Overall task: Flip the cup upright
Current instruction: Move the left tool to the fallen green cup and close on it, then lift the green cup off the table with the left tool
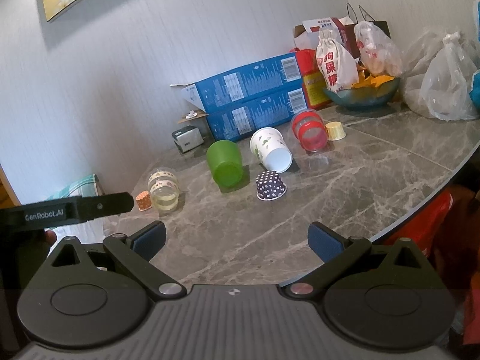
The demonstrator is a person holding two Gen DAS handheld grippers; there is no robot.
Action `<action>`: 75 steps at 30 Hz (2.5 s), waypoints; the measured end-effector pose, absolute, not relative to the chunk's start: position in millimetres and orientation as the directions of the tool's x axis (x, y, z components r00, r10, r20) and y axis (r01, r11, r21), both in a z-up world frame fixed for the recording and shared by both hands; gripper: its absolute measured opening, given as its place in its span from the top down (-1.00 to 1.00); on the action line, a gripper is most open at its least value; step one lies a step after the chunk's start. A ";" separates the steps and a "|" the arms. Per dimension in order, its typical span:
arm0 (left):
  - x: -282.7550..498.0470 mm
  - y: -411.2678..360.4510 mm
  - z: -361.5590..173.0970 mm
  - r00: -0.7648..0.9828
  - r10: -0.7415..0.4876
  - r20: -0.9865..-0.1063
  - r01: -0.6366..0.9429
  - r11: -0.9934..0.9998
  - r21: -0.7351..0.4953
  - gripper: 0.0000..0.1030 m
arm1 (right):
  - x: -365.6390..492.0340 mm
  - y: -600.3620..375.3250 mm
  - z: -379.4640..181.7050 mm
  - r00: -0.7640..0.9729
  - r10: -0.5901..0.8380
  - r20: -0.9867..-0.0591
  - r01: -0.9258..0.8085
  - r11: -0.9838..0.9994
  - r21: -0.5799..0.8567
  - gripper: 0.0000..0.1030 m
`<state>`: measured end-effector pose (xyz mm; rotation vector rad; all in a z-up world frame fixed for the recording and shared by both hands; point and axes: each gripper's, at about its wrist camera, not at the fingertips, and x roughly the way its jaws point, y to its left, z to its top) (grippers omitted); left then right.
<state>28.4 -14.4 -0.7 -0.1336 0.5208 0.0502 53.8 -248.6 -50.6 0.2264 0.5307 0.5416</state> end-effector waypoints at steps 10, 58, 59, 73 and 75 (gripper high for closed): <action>139.3 -17.5 17.1 0.761 -0.001 -0.649 -0.162 0.968 -0.192 -1.00 | 68.8 -279.4 -51.6 0.709 0.555 -0.434 -0.418 0.828 0.374 -0.98; 161.9 -20.7 7.6 0.634 0.092 -0.767 -0.196 0.980 -0.045 -0.26 | 81.4 -315.7 -50.6 0.683 0.595 -0.425 -0.405 0.792 0.458 -0.98; 145.9 -22.9 10.6 0.649 0.088 -0.756 -0.181 0.983 -0.042 -0.26 | 80.3 -314.7 -50.6 0.681 0.595 -0.427 -0.404 0.792 0.458 -0.98; 71.3 -45.0 -53.4 0.583 -0.040 -0.812 -0.093 0.989 -0.115 -0.26 | 87.0 -281.1 -63.5 0.602 0.610 -0.516 -0.341 0.780 0.525 -0.98; 70.1 -49.0 -61.4 0.578 -0.052 -0.815 -0.087 0.988 -0.125 -0.26 | 91.5 -273.5 -63.7 0.579 0.620 -0.529 -0.333 0.772 0.541 -0.98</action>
